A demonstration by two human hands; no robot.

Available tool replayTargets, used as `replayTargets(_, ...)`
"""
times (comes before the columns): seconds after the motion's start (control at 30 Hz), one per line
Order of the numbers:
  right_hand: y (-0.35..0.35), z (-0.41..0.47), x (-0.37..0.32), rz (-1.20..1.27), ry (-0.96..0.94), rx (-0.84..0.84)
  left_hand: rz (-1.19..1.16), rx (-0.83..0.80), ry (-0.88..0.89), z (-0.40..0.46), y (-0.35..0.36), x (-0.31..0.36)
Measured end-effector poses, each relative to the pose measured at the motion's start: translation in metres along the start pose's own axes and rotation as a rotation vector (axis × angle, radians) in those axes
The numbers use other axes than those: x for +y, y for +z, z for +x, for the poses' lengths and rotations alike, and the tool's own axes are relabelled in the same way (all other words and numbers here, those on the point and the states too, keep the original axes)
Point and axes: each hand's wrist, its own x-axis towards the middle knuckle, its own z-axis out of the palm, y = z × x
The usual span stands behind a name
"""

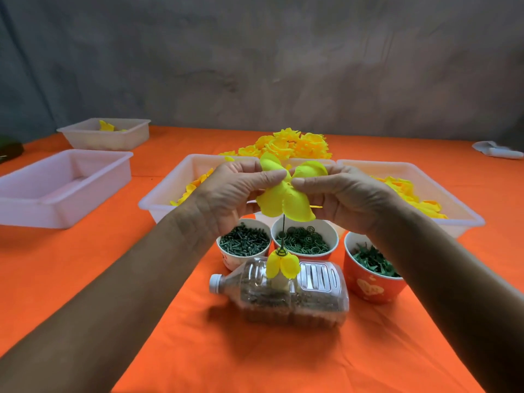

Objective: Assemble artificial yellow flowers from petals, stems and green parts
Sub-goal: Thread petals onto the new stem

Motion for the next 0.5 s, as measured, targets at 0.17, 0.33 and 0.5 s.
replayTargets(0.17, 0.001, -0.003, -0.001, -0.032, 0.024, 0.033, -0.008, 0.002, -0.031, -0.006, 0.003, 0.0)
replayTargets(0.33, 0.003, -0.002, 0.002, -0.048, -0.002, 0.039, 0.076, -0.02, -0.04, -0.011, -0.002, -0.001)
replayTargets(0.5, 0.004, -0.002, 0.006, -0.013, 0.055, 0.029, 0.079, -0.021, -0.083, -0.013, -0.006, -0.003)
